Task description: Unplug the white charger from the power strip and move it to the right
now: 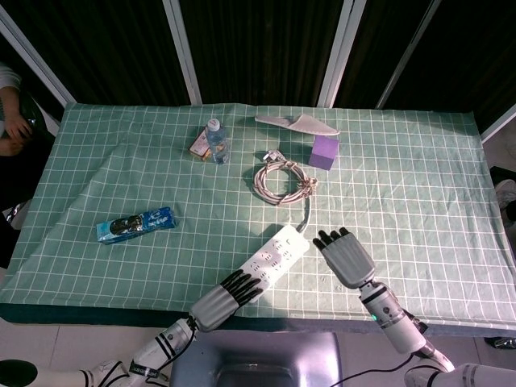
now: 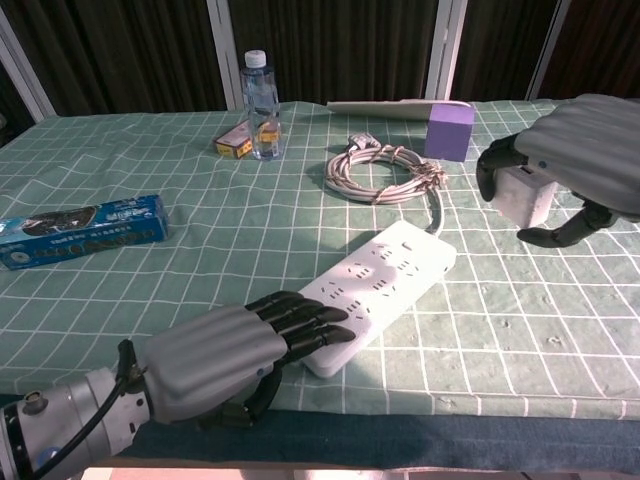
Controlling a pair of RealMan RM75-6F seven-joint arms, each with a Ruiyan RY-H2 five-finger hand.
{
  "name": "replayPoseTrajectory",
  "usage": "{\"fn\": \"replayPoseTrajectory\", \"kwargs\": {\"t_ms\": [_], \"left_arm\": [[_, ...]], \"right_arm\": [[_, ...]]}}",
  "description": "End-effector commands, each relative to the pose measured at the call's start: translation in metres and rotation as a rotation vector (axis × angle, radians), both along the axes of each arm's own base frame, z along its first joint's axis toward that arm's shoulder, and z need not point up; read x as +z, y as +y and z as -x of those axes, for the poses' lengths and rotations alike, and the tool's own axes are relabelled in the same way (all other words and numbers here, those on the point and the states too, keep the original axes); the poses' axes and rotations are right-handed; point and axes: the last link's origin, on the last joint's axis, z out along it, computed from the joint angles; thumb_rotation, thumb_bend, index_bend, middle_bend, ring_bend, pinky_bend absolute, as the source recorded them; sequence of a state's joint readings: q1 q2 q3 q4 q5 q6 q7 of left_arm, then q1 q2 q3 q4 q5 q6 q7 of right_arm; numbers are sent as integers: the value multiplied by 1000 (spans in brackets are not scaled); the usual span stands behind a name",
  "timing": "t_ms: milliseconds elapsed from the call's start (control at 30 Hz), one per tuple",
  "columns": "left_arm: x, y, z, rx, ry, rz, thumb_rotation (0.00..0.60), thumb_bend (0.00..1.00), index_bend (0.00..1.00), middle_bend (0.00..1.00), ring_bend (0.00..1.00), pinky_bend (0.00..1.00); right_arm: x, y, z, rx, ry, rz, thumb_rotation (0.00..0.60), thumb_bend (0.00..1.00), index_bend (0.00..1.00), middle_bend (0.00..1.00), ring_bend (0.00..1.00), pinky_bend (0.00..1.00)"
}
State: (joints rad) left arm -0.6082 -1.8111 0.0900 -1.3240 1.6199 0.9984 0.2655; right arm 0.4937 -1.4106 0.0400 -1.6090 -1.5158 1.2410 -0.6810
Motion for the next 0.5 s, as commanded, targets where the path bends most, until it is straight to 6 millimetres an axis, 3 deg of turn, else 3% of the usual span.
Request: {"fn": "replayPoseTrajectory", "kwargs": {"t_ms": [33,133,200,333,433,500], "left_arm": [[2,2,0,3,-4,-7,600,886,0,22,0,20],[4,5,1,11,-12,-15,600,871,0,23,0,20],[6,7,2,14,-16,-21,600,856,0,23,0,20],[10,10,4,12,-23,-44,600,818,0,23,0,21],[17,14,4,13,-41,-69,600,777,0,21,0,22],[24,18,3,9,-79,-95,600,752,0,18,0,24]], "right_arm": [[12,5,41,-64,243,52,600,402,809,612,619,666],[8,1,60,-117,350,50,600,402,783,612,615,665],[1,-1,67,-154,387,29,600,403,709,598,578,658],[-12,-3,66,-164,361,-33,600,401,415,399,393,537],[-13,0,67,-166,357,-63,600,327,127,199,201,332],[-12,4,67,-189,343,-94,600,269,20,104,106,234]]}}
